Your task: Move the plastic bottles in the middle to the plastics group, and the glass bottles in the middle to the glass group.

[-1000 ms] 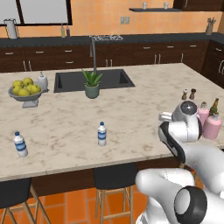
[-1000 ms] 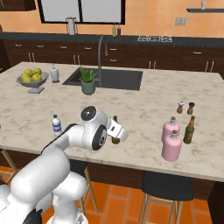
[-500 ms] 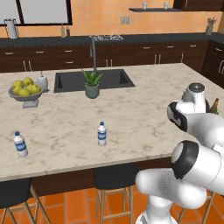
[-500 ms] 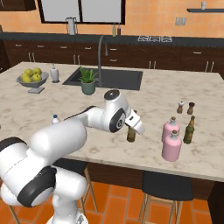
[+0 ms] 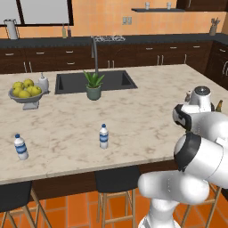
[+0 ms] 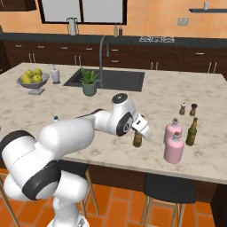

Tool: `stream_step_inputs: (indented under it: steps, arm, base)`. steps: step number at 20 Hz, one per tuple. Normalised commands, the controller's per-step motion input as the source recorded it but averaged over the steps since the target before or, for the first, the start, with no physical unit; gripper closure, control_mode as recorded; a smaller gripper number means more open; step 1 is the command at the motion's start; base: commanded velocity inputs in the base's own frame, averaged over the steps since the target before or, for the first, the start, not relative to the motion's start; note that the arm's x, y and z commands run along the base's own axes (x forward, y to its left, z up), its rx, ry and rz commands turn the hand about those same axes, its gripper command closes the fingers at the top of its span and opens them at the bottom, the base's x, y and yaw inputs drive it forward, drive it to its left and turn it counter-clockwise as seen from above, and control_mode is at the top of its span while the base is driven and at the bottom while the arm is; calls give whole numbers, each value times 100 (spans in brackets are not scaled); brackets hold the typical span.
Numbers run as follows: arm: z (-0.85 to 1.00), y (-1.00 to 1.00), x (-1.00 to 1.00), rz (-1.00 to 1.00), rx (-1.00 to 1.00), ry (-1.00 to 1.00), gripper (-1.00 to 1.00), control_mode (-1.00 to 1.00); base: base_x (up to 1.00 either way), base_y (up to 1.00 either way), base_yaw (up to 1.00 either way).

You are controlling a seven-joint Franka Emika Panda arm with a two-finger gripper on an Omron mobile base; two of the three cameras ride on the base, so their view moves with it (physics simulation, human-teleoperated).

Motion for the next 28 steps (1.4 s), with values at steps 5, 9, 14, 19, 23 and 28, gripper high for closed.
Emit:
stream_step_inputs:
  steps: [5,9,14,19,23,28]
  arm:
    - [0,-13,14,-6,-9,0,100,-100]
    - [0,-38,15,-17,0,1,100,-100]
    - [-2,-31,1,-21,0,0,100,-100]
    - [-2,-14,0,-18,0,-3,100,-100]
    - [-6,0,0,-4,0,-12,100,-100]
    - [-33,0,7,0,0,-11,100,-100]
  base:
    - [0,0,0]
    - [0,0,0]
    - [0,0,0]
    - [0,0,0]
    - [0,0,0]
    - [0,0,0]
